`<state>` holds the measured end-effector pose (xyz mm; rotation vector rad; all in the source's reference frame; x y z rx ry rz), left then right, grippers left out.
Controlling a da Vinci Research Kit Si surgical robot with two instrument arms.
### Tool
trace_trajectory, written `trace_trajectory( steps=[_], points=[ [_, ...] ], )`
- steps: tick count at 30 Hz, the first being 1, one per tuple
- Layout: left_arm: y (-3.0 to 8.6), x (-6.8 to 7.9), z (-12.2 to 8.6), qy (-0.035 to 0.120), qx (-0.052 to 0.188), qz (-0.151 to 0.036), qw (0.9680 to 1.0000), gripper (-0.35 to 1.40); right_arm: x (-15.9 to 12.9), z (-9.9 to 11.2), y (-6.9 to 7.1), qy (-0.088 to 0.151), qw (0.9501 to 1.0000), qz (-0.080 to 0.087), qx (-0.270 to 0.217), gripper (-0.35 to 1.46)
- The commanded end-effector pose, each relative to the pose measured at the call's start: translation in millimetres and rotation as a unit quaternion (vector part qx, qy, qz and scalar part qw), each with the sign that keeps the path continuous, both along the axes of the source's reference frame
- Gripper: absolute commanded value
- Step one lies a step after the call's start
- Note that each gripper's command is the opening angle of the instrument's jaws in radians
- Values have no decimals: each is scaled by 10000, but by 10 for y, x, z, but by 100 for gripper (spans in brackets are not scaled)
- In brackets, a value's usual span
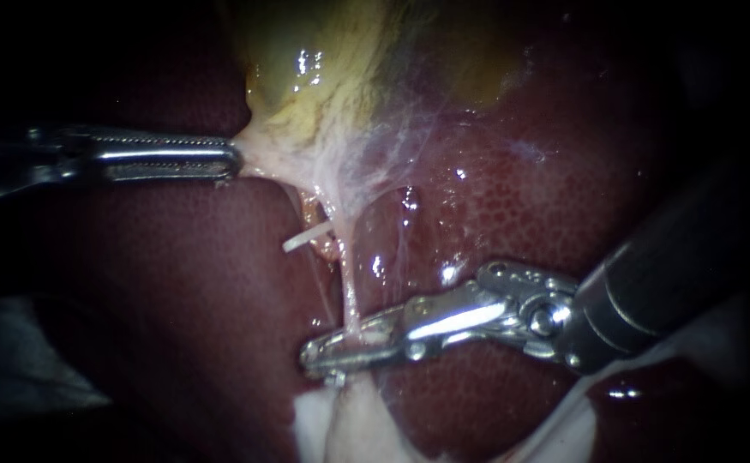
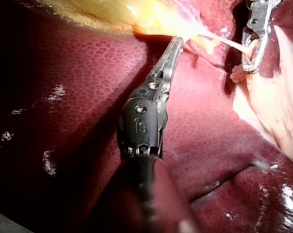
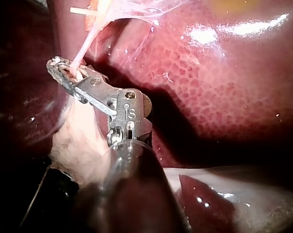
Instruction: Clipping first clip right tube
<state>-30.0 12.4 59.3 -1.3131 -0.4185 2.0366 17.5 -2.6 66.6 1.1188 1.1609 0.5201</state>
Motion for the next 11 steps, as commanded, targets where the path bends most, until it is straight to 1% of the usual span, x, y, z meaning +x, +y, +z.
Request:
trace_trajectory(
  steps=[1,7,11],
  points=[
    [0,0,0,-1,0,1,10000,-35,0,1,-1,4,10000,-5,-4,-35],
    [0,-1,0,0,0,0,10000,-35,0,1,-1,6,10000,-8,-5,-35],
    [1,-1,1,0,0,-1,10000,-35,2,4,-3,6,10000,-14,-16,-35]
  ],
)
